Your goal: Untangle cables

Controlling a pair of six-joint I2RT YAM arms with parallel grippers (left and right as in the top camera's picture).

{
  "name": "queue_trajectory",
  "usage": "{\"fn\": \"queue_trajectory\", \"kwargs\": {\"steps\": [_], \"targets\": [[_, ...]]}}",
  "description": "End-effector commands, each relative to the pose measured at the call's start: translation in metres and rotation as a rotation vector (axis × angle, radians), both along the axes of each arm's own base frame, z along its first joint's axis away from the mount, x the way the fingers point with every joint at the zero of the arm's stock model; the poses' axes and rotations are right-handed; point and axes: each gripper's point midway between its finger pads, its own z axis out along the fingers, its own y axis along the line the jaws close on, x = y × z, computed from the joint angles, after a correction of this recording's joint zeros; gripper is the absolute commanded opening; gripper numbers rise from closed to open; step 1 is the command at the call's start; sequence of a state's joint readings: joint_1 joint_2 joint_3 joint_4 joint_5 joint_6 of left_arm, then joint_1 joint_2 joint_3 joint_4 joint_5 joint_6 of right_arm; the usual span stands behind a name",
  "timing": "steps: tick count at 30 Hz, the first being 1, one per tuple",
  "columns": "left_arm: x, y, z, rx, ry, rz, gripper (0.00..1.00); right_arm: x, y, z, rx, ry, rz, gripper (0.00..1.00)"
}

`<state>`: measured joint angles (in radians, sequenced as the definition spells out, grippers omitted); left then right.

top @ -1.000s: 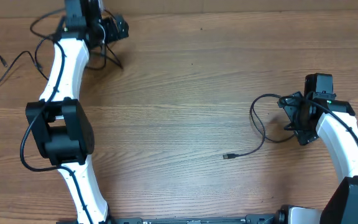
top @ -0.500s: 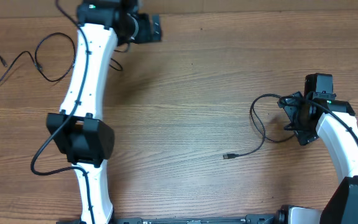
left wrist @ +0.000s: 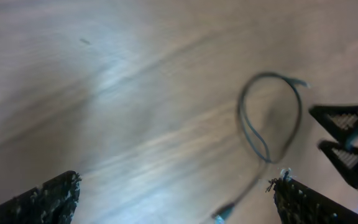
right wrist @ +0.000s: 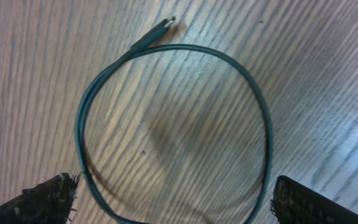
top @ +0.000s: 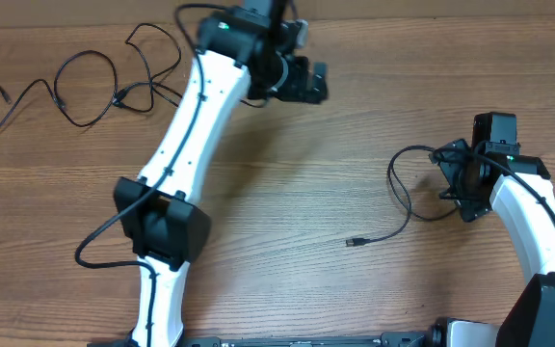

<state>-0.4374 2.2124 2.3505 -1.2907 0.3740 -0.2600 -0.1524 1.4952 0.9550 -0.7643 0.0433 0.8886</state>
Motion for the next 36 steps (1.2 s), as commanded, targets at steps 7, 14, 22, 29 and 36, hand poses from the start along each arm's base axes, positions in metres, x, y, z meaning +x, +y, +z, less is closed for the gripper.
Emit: {"fn": "queue_trajectory", "kwargs": {"steps": [7, 14, 22, 29, 36], "targets": [[-0.045, -0.067, -0.019, 0.008, 0.08, 0.03, 1.0, -0.031, -0.036, 0.04, 0.038, 0.086, -0.136, 1.0], [-0.07, -0.104, -0.055, 0.067, 0.067, 0.024, 1.0, -0.065, -0.048, 0.069, 0.111, 0.119, -0.237, 1.0], [-0.093, -0.144, -0.096, -0.017, 0.208, 0.307, 0.95, -0.079, -0.038, 0.068, 0.179, 0.164, -0.248, 1.0], [-0.104, -0.166, -0.121, -0.015, 0.111, 0.337, 0.9, -0.09, -0.032, 0.067, 0.195, 0.213, -0.25, 1.0], [-0.097, -0.163, -0.131, 0.057, -0.028, 0.358, 0.81, -0.091, -0.031, 0.067, 0.202, 0.214, -0.249, 1.0]]}}
